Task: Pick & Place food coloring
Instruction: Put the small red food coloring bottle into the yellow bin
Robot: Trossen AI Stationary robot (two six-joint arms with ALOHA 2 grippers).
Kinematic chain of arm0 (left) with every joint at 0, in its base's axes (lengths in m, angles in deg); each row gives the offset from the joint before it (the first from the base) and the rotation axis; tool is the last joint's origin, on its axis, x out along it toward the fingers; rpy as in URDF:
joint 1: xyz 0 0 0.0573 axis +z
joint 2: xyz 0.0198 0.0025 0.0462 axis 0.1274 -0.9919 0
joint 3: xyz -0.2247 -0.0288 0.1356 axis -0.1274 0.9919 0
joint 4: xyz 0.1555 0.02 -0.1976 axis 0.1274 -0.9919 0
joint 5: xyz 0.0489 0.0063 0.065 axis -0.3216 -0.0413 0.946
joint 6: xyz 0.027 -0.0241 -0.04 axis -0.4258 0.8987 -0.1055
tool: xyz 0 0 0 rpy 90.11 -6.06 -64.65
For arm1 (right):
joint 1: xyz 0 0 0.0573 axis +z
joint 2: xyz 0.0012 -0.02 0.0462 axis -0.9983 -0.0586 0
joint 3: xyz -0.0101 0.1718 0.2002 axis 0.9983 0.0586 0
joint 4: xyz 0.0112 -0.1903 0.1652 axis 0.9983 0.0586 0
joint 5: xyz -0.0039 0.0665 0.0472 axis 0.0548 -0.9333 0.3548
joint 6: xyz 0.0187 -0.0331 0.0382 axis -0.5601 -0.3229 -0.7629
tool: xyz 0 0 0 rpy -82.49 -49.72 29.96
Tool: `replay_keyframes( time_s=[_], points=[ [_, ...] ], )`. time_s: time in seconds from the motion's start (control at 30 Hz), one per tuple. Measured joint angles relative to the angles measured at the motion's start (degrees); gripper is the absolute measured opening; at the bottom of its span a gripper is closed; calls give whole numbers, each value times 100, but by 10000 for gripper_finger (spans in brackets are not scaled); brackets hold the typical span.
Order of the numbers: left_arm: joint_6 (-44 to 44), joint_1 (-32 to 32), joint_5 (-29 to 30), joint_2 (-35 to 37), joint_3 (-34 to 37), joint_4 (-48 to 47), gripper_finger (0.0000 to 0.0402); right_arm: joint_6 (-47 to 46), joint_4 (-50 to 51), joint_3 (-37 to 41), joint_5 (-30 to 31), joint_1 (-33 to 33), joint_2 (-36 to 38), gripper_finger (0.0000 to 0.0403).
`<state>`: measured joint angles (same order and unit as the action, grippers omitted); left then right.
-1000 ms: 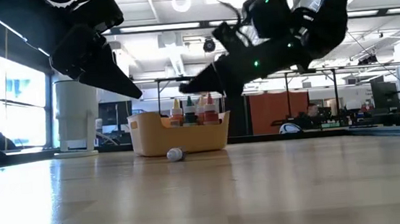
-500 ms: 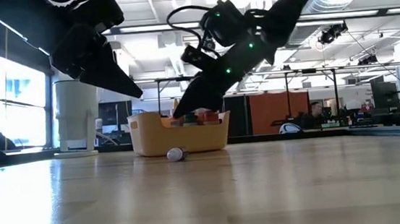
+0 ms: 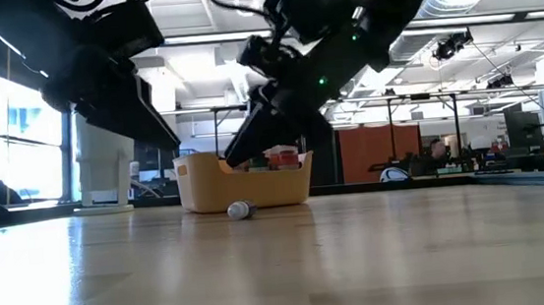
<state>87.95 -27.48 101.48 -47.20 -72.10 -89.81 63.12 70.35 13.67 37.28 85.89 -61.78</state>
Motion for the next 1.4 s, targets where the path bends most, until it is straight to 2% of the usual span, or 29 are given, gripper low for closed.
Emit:
replay_keyframes(
  time_s=[0.17,0.3,0.5,0.63,0.83,1.17,1.4],
  points=[
    [119,2,3,0,0,-78,150,411,157,0,-817,244,6,166],
    [122,0,-38,0,0,-55,149,660,361,0,-1525,183,7,165],
    [122,2,-34,0,0,-49,150,640,287,0,-1679,-17,-73,165],
    [122,0,-32,0,0,-19,150,514,-42,-2,-2178,-101,-406,165],
    [119,1,-30,0,0,-1,150,689,-317,-4,-1744,-103,-748,165],
    [117,2,-27,0,0,-11,150,590,-132,-26,-1898,-304,-878,165],
    [117,0,-27,0,0,-12,150,-89,-237,-20,-1909,-300,-887,165]
  ],
)
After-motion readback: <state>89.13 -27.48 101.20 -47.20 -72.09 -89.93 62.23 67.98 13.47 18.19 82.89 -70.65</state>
